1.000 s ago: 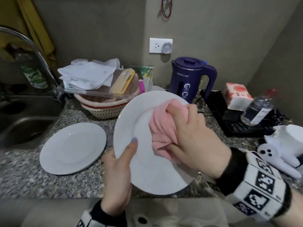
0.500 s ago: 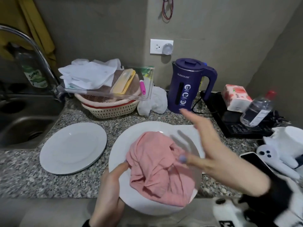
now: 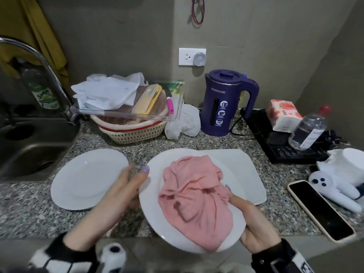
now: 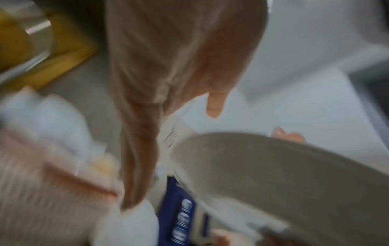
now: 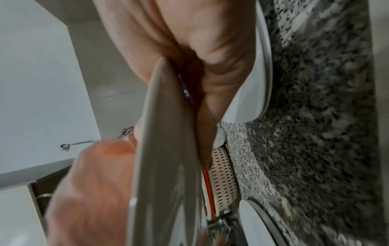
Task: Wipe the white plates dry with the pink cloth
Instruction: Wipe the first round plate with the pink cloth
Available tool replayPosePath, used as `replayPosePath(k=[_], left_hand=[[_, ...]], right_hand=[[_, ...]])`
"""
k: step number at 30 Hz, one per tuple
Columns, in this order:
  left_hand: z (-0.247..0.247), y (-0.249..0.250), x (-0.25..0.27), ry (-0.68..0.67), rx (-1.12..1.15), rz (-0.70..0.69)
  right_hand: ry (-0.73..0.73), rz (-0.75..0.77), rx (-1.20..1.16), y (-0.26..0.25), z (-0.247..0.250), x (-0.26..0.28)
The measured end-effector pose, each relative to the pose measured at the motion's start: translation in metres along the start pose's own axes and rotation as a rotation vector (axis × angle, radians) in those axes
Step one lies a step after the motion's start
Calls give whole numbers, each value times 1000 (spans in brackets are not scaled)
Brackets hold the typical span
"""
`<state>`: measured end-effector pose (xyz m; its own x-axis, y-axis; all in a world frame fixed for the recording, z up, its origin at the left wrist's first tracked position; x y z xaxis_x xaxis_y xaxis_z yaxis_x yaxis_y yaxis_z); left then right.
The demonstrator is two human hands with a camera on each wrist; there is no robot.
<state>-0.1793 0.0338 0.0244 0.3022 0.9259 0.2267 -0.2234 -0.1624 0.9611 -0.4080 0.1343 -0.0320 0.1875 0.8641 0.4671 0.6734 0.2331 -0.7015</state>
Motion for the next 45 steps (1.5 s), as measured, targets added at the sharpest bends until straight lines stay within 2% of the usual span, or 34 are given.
replayPosePath(k=[1,3,4,5,7,9,10,11,15,17,19,23,25,29,32,34,36,38,39,40,42,43,45], left_hand=[[6,9,0,-12,-214,-120],[-2,30,11,-145,-617,-420],[-12,34,15,-224,-788,-522],[-25,36,18,-313,-920,-569],[-49,31,16,-468,-1080,-564],[-69,22,13,-456,-1207,-675],[-75,20,13,-385,-1271,-771],[-78,18,11,-326,-1313,-795],[-56,25,-7,-123,-1268,-836],[-39,32,-14,-41,-1242,-851],[-31,33,-14,-15,-1188,-859],[-24,30,-4,33,-952,-732],[-19,27,-7,108,-993,-680],[-34,15,-7,47,-1019,-695],[-72,5,20,-38,-1089,-816],[-80,5,26,-56,-1193,-861],[-59,12,9,64,-1258,-826],[-27,19,-11,216,-1228,-725],[-18,19,-15,244,-1190,-686],[-18,17,-14,225,-1139,-683],[-45,10,6,93,-1038,-748],[-62,6,18,24,-1030,-804],[-80,8,25,-20,-1099,-874]], right_hand=[[23,40,-24,1,2,-1],[83,132,9,1,1,-1],[110,169,45,3,0,-2],[137,199,79,5,-3,-2],[154,249,104,9,-13,0],[153,281,84,12,-26,4],[162,294,70,16,-30,5],[170,316,62,19,-34,7],[218,454,67,25,-38,15],[164,468,9,23,-37,16],[128,449,-28,21,-41,17],[138,388,-107,29,-44,13],[160,380,-109,32,-44,13],[193,417,-59,32,-51,11],[175,407,-52,31,-48,7],[172,408,-68,32,-44,9],[200,452,-34,31,-38,17],[213,499,53,27,-35,21],[225,511,87,26,-35,22],[235,522,93,25,-37,21],[231,524,100,24,-38,16],[223,503,111,24,-41,15],[205,479,99,26,-37,13]])
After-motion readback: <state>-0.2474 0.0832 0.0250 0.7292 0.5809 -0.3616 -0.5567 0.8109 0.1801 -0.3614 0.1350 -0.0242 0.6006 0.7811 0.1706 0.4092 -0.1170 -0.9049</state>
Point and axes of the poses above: each hand's wrist, its own x-axis away from the middle knuckle, its own z-axis out of the back of the hand, y = z × x, the point moved 4 cm from there along -x, towards the middle knuckle, and after that the axes turned 3 degrees about x, right-handed, at the moved point
